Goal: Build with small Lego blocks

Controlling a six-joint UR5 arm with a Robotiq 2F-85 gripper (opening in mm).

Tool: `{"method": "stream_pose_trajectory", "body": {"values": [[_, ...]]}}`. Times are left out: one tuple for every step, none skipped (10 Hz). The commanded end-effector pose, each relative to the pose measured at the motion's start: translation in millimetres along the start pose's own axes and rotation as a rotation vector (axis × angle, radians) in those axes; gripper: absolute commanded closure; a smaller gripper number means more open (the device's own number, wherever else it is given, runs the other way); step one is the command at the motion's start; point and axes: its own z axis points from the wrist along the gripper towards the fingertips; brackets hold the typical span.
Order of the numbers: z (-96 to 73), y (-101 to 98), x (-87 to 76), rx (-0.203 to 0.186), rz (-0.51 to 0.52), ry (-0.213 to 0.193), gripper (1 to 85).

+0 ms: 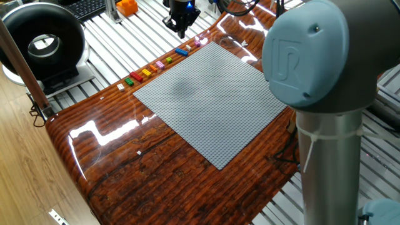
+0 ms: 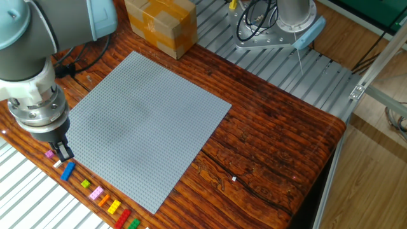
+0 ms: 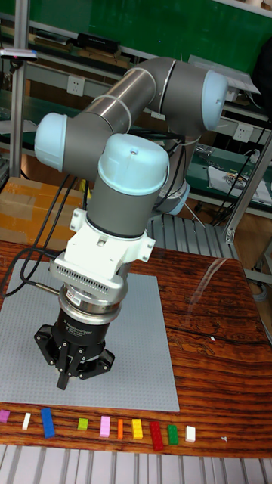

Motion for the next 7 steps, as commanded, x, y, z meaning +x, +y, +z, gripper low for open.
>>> {"method": "stream_pose_trajectory", "body": {"values": [[-0.9,4.6,-0.6,-0.022,-0.036,0.000,84.7],[-1.0,7.0,2.3,-0.032,-0.070,0.010,84.7],[-1.3,12.6,5.4,-0.054,-0.112,0.020,84.7],[-1.8,12.8,8.8,-0.065,-0.131,0.041,84.7],[-0.4,-1.3,-2.2,-0.058,-0.142,0.047,84.7],[1.6,-14.8,-2.7,-0.044,-0.150,0.082,84.7],[4.7,-23.5,-3.0,-0.036,-0.149,0.108,84.7]]}}
